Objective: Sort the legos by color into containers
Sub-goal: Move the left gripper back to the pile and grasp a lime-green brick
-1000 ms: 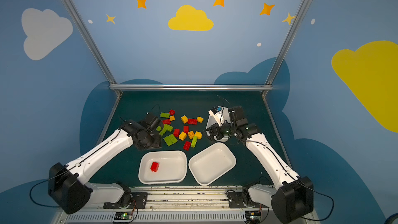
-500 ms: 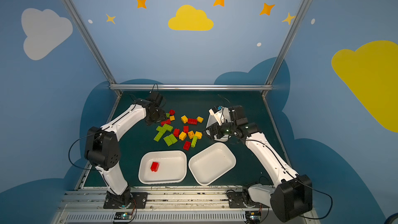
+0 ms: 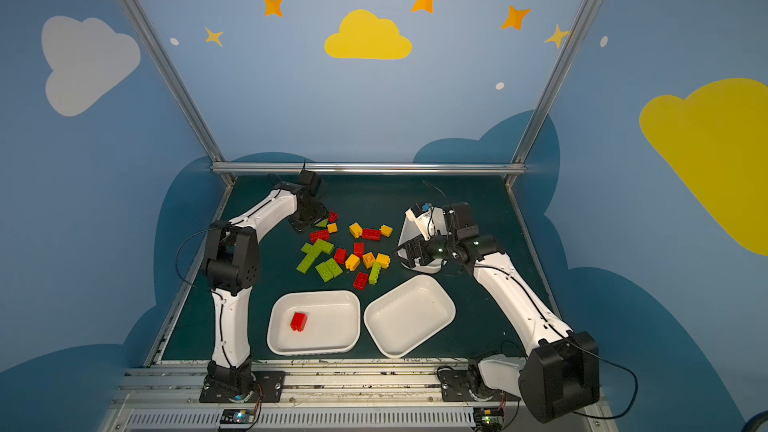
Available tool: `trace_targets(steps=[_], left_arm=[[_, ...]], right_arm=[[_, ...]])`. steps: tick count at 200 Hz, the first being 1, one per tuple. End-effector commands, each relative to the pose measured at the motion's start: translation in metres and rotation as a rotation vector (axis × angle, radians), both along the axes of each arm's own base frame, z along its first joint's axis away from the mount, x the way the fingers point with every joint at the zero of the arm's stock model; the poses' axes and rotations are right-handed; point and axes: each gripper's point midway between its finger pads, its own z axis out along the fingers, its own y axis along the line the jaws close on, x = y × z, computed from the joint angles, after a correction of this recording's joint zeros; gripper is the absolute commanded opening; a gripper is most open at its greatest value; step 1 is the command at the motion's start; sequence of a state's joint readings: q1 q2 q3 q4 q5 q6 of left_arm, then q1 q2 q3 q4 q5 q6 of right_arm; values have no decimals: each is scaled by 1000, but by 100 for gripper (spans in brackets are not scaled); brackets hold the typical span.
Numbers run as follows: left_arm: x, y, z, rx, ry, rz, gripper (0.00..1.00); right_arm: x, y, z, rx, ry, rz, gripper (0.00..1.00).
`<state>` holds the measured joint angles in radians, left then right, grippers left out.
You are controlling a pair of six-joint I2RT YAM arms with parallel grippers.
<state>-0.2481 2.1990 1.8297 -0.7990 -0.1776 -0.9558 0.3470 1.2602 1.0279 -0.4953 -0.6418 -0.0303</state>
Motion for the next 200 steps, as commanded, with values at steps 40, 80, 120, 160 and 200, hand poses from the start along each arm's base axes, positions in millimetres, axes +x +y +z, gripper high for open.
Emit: trace_targets(steps=[40, 80, 120, 160, 200], left_arm=[[23, 16, -13, 9, 23, 145, 73], [29, 16, -25, 13, 68, 177, 71], [30, 10, -39, -19, 99, 220, 71], [28, 8, -48, -15, 135, 246, 66], [21, 9, -52, 16, 198, 280, 63]], right_arm=[[7, 0, 0, 23, 12, 7, 90], [9, -2, -5, 24, 29, 2, 90], [12, -2, -9, 36, 49, 3, 90], [14, -2, -9, 49, 74, 12, 90], [14, -3, -11, 53, 111, 24, 90]])
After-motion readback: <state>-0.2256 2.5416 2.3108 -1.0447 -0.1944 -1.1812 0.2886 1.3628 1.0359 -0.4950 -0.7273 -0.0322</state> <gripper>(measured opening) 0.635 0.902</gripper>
